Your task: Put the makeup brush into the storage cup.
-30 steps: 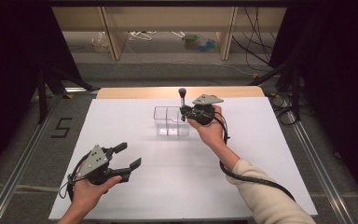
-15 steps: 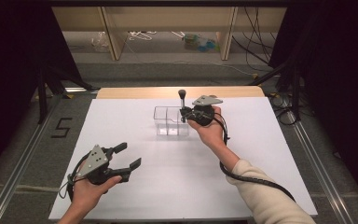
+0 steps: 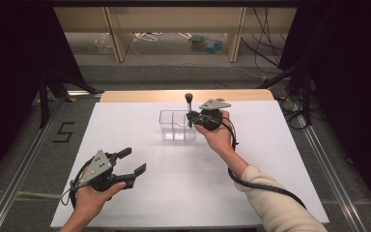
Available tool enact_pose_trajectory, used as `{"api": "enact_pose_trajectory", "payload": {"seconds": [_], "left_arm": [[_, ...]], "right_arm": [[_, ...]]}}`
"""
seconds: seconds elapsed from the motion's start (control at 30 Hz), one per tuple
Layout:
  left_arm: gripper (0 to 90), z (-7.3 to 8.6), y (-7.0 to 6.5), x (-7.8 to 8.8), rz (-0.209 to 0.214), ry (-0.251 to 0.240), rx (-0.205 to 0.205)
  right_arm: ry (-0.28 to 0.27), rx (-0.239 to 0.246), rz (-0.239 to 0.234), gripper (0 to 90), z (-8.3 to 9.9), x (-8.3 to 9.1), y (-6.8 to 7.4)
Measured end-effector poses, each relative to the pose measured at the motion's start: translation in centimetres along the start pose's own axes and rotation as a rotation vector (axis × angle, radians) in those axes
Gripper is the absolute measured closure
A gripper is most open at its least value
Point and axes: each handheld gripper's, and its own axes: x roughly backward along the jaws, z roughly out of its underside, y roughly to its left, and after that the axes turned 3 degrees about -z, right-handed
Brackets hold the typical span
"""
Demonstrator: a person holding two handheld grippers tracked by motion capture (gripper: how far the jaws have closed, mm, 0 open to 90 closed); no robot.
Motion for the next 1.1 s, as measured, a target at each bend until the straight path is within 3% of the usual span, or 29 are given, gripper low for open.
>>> {"api": "enact_pose_trajectory", "payload": {"seconds": [0.27, 0.43, 0.73, 1.1], "left_arm": [[23.6, 0.0, 0.0, 0.0, -0.010, 0.009, 0.006], [23.5, -0.1, 0.0, 0.0, -0.012, 0.008, 0.000], [23.5, -0.1, 0.0, -0.1, -0.017, 0.008, 0.006], [23.4, -0.1, 0.2, -0.2, -0.025, 0.012, -0.004]], "right_arm": [[-0.024, -0.003, -0.018, 46.3, -1.1, 1.4, 0.2], [-0.001, 0.000, -0.042, 33.6, -1.3, 2.2, 0.3], [0.050, 0.008, -0.108, 29.9, -0.4, 4.9, -0.1], [0.050, 0.008, -0.095, 28.6, 0.9, 8.6, -0.8]]}}
